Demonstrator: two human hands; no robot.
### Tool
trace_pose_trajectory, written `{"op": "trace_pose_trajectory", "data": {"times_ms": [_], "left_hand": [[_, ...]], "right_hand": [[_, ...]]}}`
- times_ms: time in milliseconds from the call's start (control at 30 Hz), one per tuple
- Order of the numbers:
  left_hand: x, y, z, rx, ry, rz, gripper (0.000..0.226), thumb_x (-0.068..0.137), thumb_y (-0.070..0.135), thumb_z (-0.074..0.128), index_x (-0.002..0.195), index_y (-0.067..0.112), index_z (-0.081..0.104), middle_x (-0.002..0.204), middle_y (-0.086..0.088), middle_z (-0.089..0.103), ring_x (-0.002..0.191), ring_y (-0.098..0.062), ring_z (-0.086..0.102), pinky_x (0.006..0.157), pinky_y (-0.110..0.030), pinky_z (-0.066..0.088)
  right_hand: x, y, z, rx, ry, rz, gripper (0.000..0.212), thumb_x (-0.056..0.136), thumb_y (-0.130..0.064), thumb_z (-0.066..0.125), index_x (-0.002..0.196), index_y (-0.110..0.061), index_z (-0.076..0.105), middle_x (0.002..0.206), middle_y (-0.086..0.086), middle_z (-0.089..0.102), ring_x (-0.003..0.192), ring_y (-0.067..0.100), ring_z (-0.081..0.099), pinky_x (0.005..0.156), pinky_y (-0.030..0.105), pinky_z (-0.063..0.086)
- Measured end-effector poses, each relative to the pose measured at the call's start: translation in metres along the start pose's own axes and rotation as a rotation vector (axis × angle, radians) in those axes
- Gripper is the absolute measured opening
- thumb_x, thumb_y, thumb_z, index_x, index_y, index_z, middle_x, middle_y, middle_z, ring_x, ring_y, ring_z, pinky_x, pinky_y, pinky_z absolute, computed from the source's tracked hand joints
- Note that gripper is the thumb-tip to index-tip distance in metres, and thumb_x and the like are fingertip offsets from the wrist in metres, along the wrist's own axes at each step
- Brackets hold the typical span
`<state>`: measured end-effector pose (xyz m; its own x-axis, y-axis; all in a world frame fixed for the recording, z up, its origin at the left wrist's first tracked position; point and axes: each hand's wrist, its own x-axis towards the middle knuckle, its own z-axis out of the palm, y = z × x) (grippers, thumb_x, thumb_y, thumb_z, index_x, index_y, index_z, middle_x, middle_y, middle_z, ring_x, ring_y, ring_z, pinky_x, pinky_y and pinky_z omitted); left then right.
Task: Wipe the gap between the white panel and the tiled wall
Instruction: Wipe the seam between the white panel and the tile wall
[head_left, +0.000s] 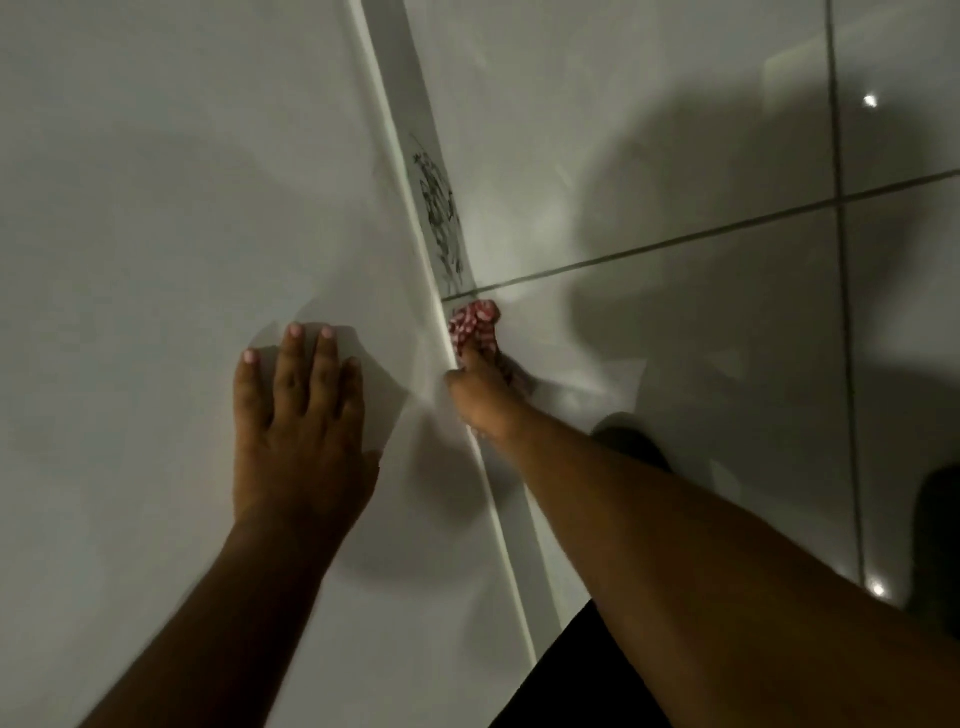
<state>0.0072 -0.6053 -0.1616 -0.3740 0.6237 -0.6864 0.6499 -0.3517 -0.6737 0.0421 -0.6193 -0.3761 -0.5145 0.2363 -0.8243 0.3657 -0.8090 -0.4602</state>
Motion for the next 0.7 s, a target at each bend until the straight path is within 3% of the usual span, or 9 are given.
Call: {"op": "trace_pose_trajectory", "data": {"times_ms": [100,200,300,400,500,567,633,700], "left_hand": [[0.003,-0.007,-0.009,-0.059,-0.014,0.029,0.087,0.083,0.055,0.057,0.152,0.008,0.031,0.165,-0.020,0.012,0.153,-0.041,0.002,0.116,-0.057,-0.018],[0.009,-0.012,-0.015,-0.113,-0.018,0.036,0.088,0.077,0.052,0.067,0.147,0.006,0.040,0.161,-0.021,0.024,0.151,-0.042,0.015,0.119,-0.059,-0.005],[0.014,-0.016,-0.019,-0.048,-0.019,0.038,0.088,0.083,0.058,0.056,0.152,0.010,0.030,0.164,-0.018,0.016,0.153,-0.040,0.007,0.118,-0.058,-0.010],[0.020,-0.018,-0.015,-0.031,0.023,0.055,0.081,0.087,0.057,0.046,0.152,0.010,0.031,0.164,-0.019,0.016,0.152,-0.041,0.007,0.118,-0.059,-0.012],[0.025,-0.017,-0.012,-0.097,0.028,0.058,0.083,0.080,0.056,0.034,0.146,0.006,0.041,0.160,-0.022,0.027,0.150,-0.043,0.017,0.119,-0.059,-0.009],[0.028,-0.016,-0.011,-0.123,0.064,0.042,0.084,0.079,0.055,0.029,0.143,0.004,0.046,0.158,-0.024,0.032,0.149,-0.044,0.022,0.119,-0.059,-0.007],[0.029,-0.012,-0.009,-0.149,0.068,0.038,0.083,0.078,0.053,0.029,0.142,0.003,0.048,0.156,-0.025,0.034,0.148,-0.044,0.024,0.119,-0.058,-0.007],[0.031,-0.012,-0.005,-0.141,0.074,0.044,0.082,0.079,0.052,0.031,0.142,0.002,0.047,0.156,-0.026,0.034,0.148,-0.044,0.024,0.119,-0.058,-0.009]], "right_hand": [[-0.018,0.013,0.011,-0.077,0.008,-0.010,0.076,0.087,-0.030,0.046,0.152,-0.029,0.006,0.164,0.008,0.000,0.148,0.033,0.005,0.120,0.050,0.006],[-0.040,0.039,0.024,0.071,-0.026,0.098,0.071,0.087,-0.028,0.046,0.150,-0.024,0.016,0.162,0.012,0.012,0.147,0.035,0.013,0.119,0.052,0.013],[-0.012,0.010,0.018,0.076,-0.018,0.164,0.069,0.087,-0.034,0.045,0.150,-0.030,0.017,0.163,0.009,0.006,0.147,0.035,0.008,0.118,0.053,0.010],[0.017,-0.030,0.002,0.035,-0.017,0.011,0.072,0.088,-0.035,0.041,0.151,-0.032,0.008,0.164,0.006,-0.005,0.149,0.035,-0.002,0.119,0.055,0.003],[0.002,-0.014,0.005,-0.104,0.015,-0.056,0.080,0.088,-0.032,0.044,0.151,-0.034,-0.005,0.162,0.001,-0.018,0.148,0.032,-0.012,0.118,0.055,-0.002],[-0.027,0.018,0.022,-0.179,0.026,-0.027,0.073,0.091,-0.033,0.041,0.152,-0.026,0.002,0.163,0.004,-0.014,0.148,0.031,-0.008,0.116,0.055,-0.004],[-0.044,0.040,0.033,-0.213,0.000,-0.020,0.065,0.090,-0.036,0.028,0.150,-0.014,0.018,0.162,0.015,0.006,0.147,0.037,0.006,0.114,0.055,0.002],[-0.032,0.025,0.030,-0.134,0.041,0.005,0.071,0.083,-0.042,0.020,0.150,-0.018,0.017,0.161,0.015,0.011,0.146,0.038,0.009,0.114,0.055,0.001]]}}
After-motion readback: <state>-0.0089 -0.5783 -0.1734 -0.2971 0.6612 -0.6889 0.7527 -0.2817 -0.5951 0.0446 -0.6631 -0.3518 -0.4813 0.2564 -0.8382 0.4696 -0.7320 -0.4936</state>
